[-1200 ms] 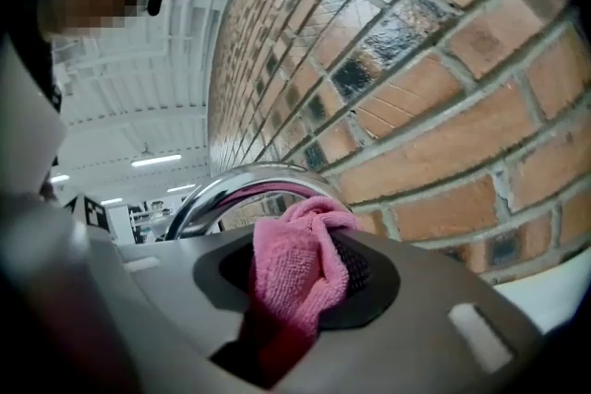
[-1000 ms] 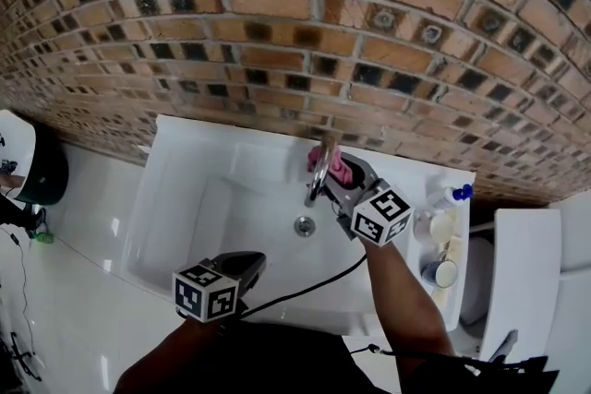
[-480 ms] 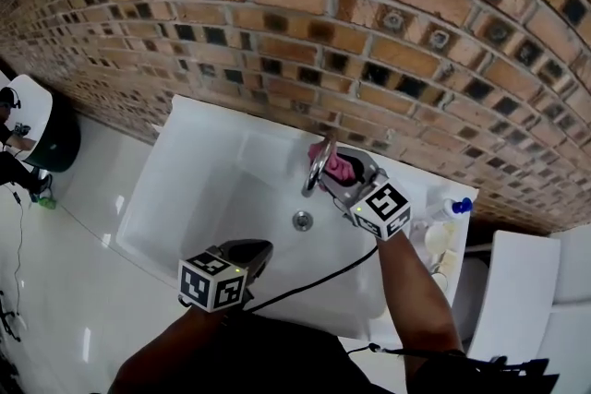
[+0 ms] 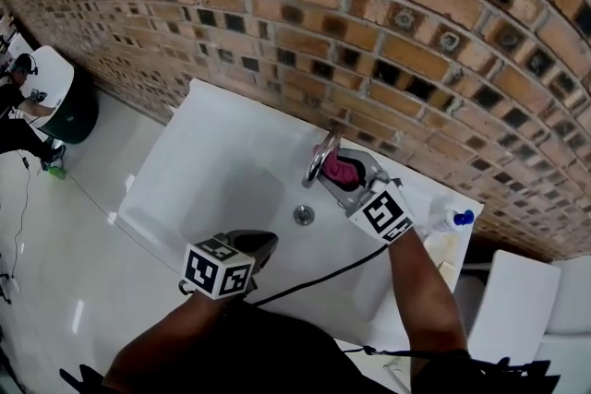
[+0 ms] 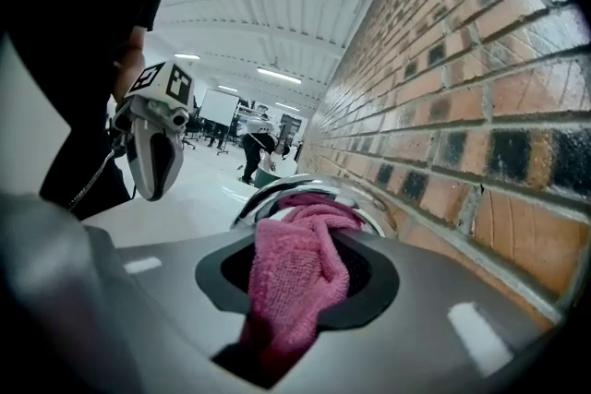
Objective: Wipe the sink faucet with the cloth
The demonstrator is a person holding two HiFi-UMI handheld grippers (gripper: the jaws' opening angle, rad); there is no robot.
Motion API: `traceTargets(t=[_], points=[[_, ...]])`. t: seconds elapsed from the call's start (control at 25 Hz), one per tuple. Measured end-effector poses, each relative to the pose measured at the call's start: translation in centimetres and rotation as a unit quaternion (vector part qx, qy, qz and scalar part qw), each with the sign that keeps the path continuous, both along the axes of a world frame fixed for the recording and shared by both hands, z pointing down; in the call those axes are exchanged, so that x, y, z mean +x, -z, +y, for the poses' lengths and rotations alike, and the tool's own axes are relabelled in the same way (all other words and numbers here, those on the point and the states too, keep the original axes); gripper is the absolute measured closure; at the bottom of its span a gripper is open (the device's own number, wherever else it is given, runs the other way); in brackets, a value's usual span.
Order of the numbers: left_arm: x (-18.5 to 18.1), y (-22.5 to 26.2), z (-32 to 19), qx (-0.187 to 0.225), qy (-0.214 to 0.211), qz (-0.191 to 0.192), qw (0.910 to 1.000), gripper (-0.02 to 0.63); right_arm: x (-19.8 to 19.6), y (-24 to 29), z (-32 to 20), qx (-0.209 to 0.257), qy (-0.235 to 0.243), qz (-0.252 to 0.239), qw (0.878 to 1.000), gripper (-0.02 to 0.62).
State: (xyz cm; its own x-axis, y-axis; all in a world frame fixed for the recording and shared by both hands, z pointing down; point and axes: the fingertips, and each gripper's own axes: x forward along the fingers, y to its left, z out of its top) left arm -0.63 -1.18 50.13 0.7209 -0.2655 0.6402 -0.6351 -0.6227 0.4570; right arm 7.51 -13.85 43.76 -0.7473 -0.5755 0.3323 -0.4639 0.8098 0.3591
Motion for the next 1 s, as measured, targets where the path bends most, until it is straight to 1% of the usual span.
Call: traceTargets(t=[0.08,0.2,0.32,0.4,0.52,0.64,0.8,1.0], points=[[0.1,-0.1,0.2,0.000,0.002,-0.003,1.0000,0.603,0.0,-0.2,0.5,0.009,0.010,0.024,1.000,0.474],[0.2,-0.5,0.4,-0.003,0.007,-0.007,0.9999,0.603,-0.2,-0.7,1.3,0.018,0.023,0.047,0.998,0.474],[0.5,-0.7,0.5,-0.005,0.011,-0.007,0.9999,0.603,-0.7,-0.9,1.7,0.045,0.033,0.059,0.997,0.474],[0.9,-0.7,0.6,-0.006,0.011,-0.006,0.9999,0.603,-0.8,-0.9,1.8,0.068,0.035,0.089,0.993,0.474],[1.2,-0.8,0.8,-0.008,0.009,-0.007,0.9999,0.603,-0.8,-1.2,2.1,0.095,0.036,0.144,0.984,0.472],[1.4,-1.1,1.1,-0.011,0.008,-0.009,0.9999,0.603,-0.9,-1.8,2.6,0.112,0.039,0.176,0.977,0.472],[1.3,-1.4,1.2,-0.018,0.008,-0.008,0.9998,0.603,-1.3,-3.0,3.1,0.111,0.043,0.187,0.975,0.472],[1.3,-1.4,1.2,-0.018,0.007,-0.008,0.9998,0.603,-1.5,-4.4,3.4,0.092,0.042,0.182,0.978,0.472]])
